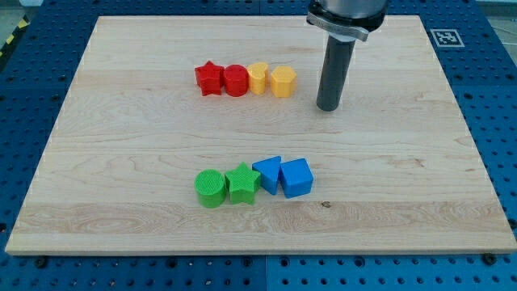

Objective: Slightly move the yellow hexagon into yellow heart

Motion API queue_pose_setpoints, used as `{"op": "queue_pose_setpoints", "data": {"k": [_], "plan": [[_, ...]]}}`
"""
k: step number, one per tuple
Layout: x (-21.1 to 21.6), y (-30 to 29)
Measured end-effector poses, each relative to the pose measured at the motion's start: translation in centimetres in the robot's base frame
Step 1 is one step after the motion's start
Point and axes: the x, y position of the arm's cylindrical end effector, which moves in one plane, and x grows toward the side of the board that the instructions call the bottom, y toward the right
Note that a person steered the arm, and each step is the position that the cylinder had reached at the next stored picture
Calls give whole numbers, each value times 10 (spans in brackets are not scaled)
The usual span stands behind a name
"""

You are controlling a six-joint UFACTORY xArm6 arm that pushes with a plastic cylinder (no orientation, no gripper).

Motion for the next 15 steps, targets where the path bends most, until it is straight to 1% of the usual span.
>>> {"op": "queue_pose_setpoints", "data": {"k": [1, 2, 5, 13, 14, 15], "plan": [[-12, 0], [-13, 0], [-11, -34], [-21, -47], [-3, -47], [34, -47]]}}
